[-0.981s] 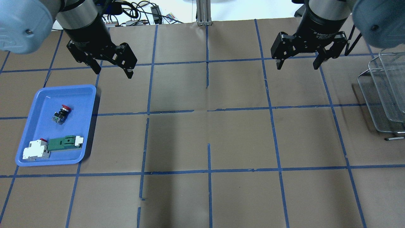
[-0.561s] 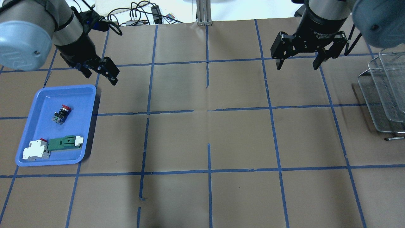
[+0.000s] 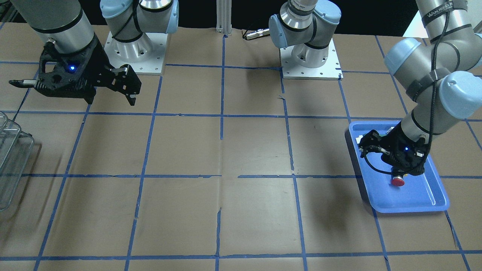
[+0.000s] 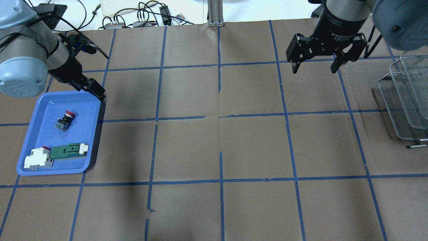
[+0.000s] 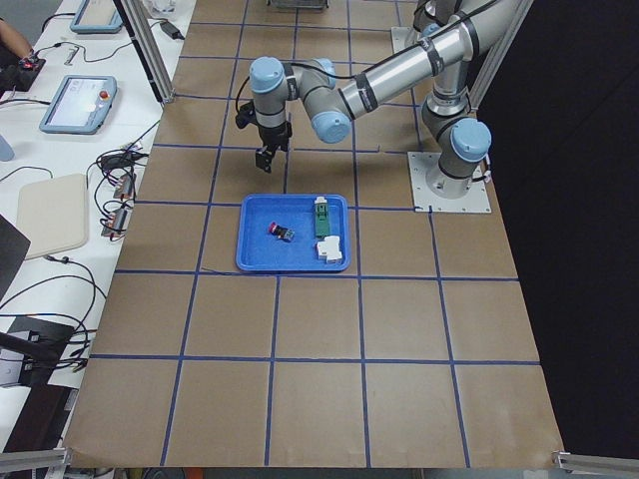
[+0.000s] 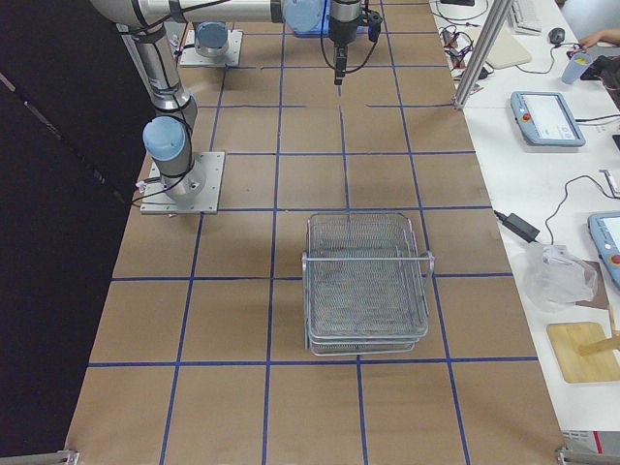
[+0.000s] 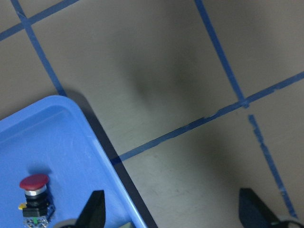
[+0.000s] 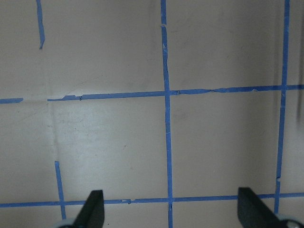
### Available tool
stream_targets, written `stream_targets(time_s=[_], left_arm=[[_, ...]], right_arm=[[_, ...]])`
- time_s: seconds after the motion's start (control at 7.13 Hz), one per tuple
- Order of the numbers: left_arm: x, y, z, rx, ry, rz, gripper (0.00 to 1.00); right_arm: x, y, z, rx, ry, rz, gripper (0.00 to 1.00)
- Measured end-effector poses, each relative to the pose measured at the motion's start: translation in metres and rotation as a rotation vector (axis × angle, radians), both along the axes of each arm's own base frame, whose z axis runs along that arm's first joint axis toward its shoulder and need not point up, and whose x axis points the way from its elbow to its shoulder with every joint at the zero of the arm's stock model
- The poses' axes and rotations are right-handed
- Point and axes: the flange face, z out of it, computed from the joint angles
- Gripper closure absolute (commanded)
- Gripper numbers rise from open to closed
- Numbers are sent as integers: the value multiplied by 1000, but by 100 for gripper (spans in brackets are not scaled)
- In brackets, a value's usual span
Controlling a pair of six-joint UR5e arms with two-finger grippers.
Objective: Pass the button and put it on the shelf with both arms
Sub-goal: 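Lower the left gripper onto the red button and close on its base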
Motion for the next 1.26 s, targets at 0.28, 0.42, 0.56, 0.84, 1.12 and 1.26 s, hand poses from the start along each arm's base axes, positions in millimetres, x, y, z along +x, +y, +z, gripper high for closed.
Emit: stream_targets(time_s=[0.28,0.42,0.56,0.84,1.12,1.26], left_arm=[[65,-2,-41,17,8,-49,0],[86,-1,-59,26,12,-43,0],[107,1,-75,31,16,-27,0],[134,7,-103,53,29,-28,0],[142,14,-121,76,39,-40,66],[143,15,-123,80,41,-40,73]], right_arm=[[0,0,1,-1,-1,0,0],[0,0,1,-2,-3,0,0],[0,1,1,0,-2,1,0],[1,6,0,33,-3,1,0],[1,8,0,44,-3,2,0],[1,8,0,44,-3,2,0]])
